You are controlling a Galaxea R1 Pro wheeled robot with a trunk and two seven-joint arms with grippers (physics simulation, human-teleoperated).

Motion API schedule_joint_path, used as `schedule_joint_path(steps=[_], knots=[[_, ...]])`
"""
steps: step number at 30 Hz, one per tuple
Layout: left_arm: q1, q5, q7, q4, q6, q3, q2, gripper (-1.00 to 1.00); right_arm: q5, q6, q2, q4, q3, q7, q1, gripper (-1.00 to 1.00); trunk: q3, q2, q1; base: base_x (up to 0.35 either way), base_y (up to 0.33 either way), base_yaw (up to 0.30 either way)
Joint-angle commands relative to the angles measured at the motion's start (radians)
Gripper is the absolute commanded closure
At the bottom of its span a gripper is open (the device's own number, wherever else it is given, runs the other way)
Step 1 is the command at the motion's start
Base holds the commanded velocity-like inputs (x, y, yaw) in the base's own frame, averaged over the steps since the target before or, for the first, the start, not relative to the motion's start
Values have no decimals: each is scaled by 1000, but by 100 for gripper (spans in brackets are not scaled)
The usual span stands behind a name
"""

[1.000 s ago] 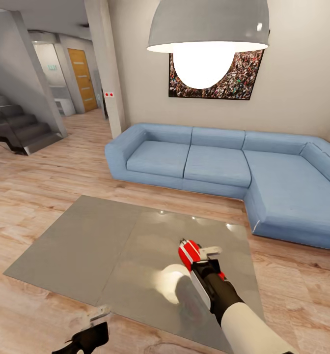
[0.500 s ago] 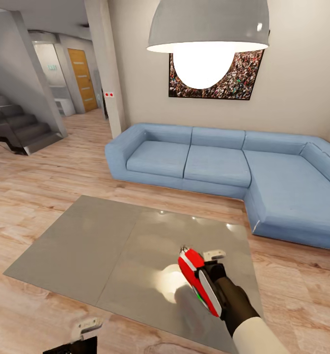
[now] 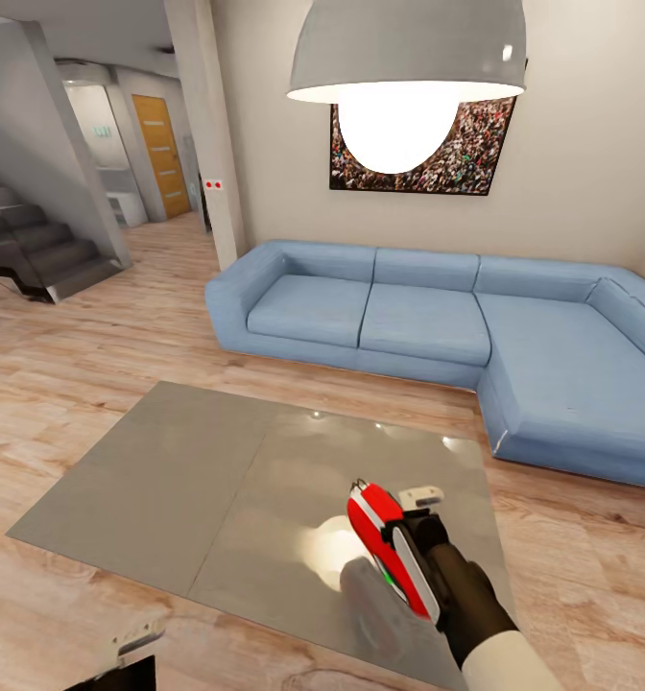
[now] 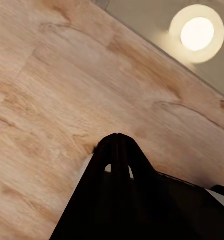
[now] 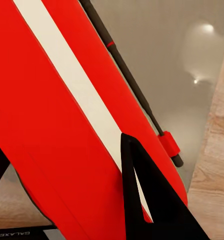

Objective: Turn on the radio receiver that's on the table in the living room.

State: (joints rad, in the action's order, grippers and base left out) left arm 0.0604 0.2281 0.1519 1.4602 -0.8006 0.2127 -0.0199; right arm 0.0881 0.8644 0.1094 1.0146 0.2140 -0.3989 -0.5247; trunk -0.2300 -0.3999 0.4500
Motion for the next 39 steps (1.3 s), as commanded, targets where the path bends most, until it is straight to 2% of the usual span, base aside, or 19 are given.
schedule_joint_path(steps=[1,4,7,9,10,11,12,16,19,25,32,39], knots=[[10,0,-1,17,-1,0,0,100,7,-4,-1,17,-1,-6,8,100,0,0,0,0,0,0],[50,0,-1,76,-9,-1,0,100,7,11,-2,104,-1,-6,53,100,0,0,0,0,0,0],[60,2,-2,89,-51,-2,-1,100,10,34,-2,140,-2,-5,73,100,0,0,0,0,0,0],[62,2,-2,92,-63,-2,-2,100,24,41,-2,146,-3,-4,77,100,0,0,0,0,0,0],[63,2,-2,93,-68,-2,-2,100,47,43,-2,148,-4,5,78,100,0,0,0,0,0,0],[64,2,-2,93,-70,-2,-3,100,80,47,-5,146,-5,45,79,100,0,0,0,0,0,0],[64,2,-3,93,-71,-2,-3,100,90,49,-10,145,-6,73,79,100,0,0,0,0,0,0],[64,2,-4,94,-73,-3,-3,100,104,51,-53,126,-7,174,80,100,0,0,0,0,0,0],[64,2,-4,94,-74,-3,-4,100,106,53,-70,93,-8,216,80,100,0,0,0,0,0,0],[64,2,-5,94,-76,-3,-4,100,109,96,-74,79,-12,226,80,100,0,0,0,0,0,0],[64,2,-5,94,-78,-3,-5,100,108,103,-74,78,-61,226,80,100,0,0,0,0,0,0],[64,2,-5,94,-78,-3,-5,100,105,104,-75,78,-67,224,80,100,0,0,0,0,0,0]])
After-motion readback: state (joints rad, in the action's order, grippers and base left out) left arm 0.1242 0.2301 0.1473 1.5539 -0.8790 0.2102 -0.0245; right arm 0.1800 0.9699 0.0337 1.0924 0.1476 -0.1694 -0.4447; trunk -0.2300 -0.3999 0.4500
